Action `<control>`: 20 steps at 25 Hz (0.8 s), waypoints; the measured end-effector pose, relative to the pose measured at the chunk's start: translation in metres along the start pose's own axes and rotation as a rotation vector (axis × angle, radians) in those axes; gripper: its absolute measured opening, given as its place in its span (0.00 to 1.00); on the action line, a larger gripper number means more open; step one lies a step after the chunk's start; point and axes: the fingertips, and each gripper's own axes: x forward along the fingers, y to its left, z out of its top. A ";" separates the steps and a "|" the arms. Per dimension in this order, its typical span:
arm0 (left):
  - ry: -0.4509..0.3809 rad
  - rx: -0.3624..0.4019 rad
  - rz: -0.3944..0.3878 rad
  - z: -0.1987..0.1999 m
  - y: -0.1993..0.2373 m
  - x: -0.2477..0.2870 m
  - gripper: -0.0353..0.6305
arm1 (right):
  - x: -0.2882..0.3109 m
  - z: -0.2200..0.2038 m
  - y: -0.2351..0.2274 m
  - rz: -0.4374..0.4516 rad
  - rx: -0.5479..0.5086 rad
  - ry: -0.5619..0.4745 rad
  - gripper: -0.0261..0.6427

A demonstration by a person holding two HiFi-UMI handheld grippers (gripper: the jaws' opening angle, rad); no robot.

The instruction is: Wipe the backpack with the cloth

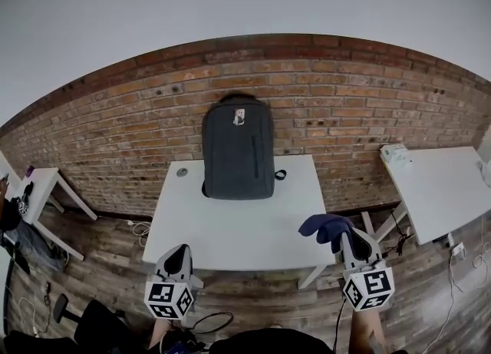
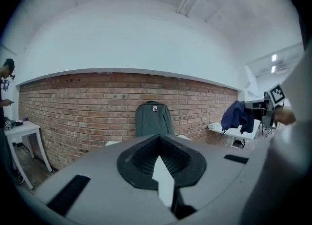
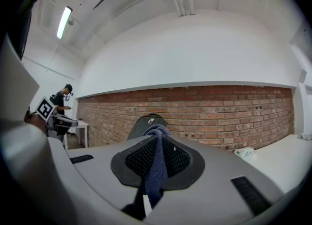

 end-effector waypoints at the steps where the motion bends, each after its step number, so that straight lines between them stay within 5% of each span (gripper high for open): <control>1: 0.002 0.000 -0.001 -0.001 0.002 -0.005 0.05 | -0.004 0.000 0.005 0.001 0.003 0.002 0.08; 10: 0.014 -0.025 0.000 -0.028 0.022 -0.075 0.05 | -0.057 -0.009 0.058 -0.003 0.004 0.033 0.08; 20: 0.002 -0.021 -0.016 -0.059 0.046 -0.212 0.05 | -0.164 0.010 0.162 -0.004 0.009 -0.021 0.08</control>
